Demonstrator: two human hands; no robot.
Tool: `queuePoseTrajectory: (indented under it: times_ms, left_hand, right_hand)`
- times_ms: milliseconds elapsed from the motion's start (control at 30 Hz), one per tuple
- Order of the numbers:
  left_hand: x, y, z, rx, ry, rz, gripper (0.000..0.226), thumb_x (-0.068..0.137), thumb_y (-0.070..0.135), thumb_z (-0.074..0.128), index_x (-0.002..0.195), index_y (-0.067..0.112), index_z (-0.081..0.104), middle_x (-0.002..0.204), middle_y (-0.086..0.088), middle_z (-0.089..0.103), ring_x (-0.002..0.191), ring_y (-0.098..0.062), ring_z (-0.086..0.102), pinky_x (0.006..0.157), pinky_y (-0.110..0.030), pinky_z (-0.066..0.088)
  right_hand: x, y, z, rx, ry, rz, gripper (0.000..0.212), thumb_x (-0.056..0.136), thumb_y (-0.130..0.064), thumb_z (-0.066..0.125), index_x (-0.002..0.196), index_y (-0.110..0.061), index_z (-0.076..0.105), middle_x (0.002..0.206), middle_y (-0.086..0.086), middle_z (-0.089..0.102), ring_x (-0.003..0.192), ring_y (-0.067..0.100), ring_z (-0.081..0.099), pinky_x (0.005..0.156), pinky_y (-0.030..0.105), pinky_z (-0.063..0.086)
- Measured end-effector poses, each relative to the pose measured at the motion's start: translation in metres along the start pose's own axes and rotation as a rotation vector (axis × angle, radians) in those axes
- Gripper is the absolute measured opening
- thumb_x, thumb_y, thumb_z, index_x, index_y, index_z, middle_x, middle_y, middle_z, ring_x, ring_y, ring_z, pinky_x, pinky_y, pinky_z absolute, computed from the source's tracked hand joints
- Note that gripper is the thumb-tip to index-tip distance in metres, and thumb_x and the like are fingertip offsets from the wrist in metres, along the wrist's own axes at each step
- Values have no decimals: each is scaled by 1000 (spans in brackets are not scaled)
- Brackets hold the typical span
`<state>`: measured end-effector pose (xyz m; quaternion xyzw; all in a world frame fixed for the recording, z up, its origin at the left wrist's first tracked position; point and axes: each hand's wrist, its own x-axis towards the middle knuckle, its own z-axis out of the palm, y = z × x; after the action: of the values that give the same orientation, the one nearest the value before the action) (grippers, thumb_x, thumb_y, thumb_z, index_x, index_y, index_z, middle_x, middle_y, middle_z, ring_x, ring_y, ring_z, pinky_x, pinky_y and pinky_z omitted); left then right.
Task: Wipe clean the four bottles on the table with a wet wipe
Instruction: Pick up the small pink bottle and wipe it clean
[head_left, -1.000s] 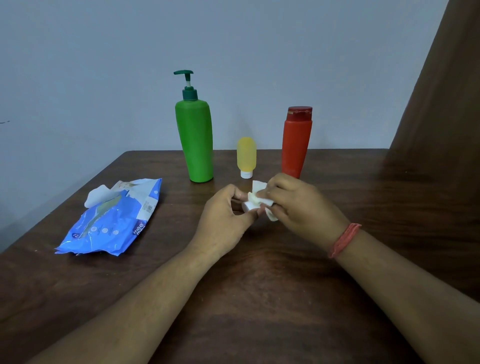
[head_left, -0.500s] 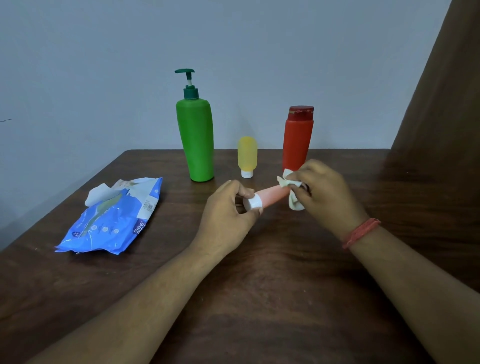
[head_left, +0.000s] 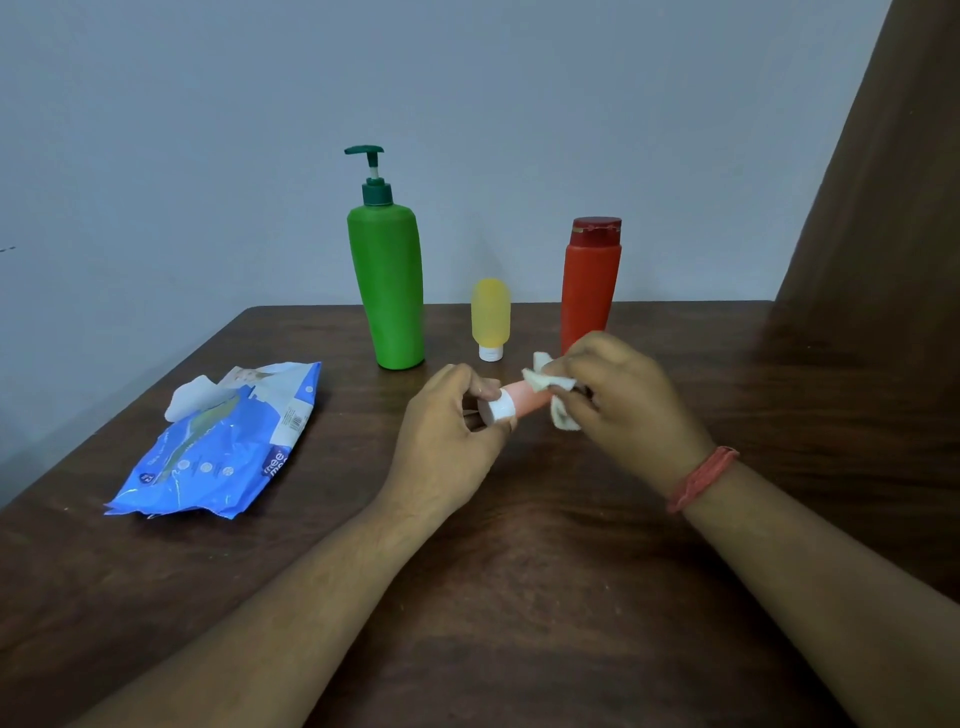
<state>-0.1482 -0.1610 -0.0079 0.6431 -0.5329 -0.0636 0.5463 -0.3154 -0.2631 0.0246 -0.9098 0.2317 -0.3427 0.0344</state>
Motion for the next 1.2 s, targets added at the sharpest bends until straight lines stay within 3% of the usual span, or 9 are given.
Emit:
queuePoseTrajectory:
  times_ms: [133, 333, 500, 667, 833, 967, 1133, 1200]
  left_hand:
    - [0, -1, 0, -30, 15, 11, 32, 80, 11, 85, 83, 26, 57, 102, 7, 68, 94, -6, 69, 78, -22, 59]
    - [0, 2, 1, -71, 16, -85, 36, 80, 7, 82, 82, 32, 57, 108, 13, 69, 101, -3, 66, 75, -4, 49]
    - [-1, 2, -5, -117, -8, -149, 31, 82, 11, 82, 85, 31, 58, 108, 16, 71, 99, -1, 66, 73, -11, 51]
    - [-2, 2, -3, -97, -19, -127, 27, 82, 13, 82, 88, 28, 61, 101, 14, 70, 97, -2, 65, 78, -17, 51]
    - [-1, 2, -2, -42, -22, -83, 31, 80, 14, 84, 87, 31, 59, 105, 15, 68, 99, -1, 64, 74, -8, 50]
    - [-2, 1, -1, -53, -1, -26, 29, 80, 23, 86, 84, 27, 58, 96, 10, 69, 92, -5, 66, 75, -17, 53]
    - [-1, 0, 0, -22, 0, -49, 33, 79, 14, 85, 84, 33, 58, 102, 15, 68, 95, -2, 66, 74, -15, 52]
    - [-1, 0, 1, -35, 0, -36, 32, 79, 15, 84, 83, 31, 57, 100, 11, 68, 94, -7, 67, 76, -23, 54]
  right_hand:
    - [0, -4, 7, -26, -67, -63, 29, 88, -5, 68, 115, -13, 71, 107, -2, 58, 93, 9, 53, 85, 23, 43]
    - [1, 25, -5, 2, 100, 164, 19, 90, -5, 67, 108, -9, 74, 98, 0, 59, 88, 12, 53, 77, 16, 33]
    - [0, 14, 1, 86, 157, 155, 19, 89, -6, 69, 108, -8, 73, 101, 3, 63, 90, 11, 55, 79, 17, 38]
    - [-2, 2, 6, 44, 17, 14, 22, 91, -9, 68, 113, -12, 71, 107, 1, 62, 95, 9, 54, 87, 20, 43]
    - [-1, 10, 2, 2, 105, 118, 21, 91, -10, 68, 112, -10, 71, 110, 3, 62, 96, 9, 53, 87, 23, 44]
    - [-3, -3, 8, 17, -39, -76, 25, 89, -8, 67, 113, -14, 71, 108, -3, 59, 95, 5, 52, 84, 17, 43]
    - [0, 9, 3, 7, 76, 77, 23, 92, -10, 68, 114, -11, 71, 109, 2, 62, 96, 9, 53, 90, 25, 45]
    - [-1, 4, 3, 23, 66, 38, 22, 91, -9, 68, 113, -12, 71, 108, 1, 61, 94, 8, 52, 87, 25, 46]
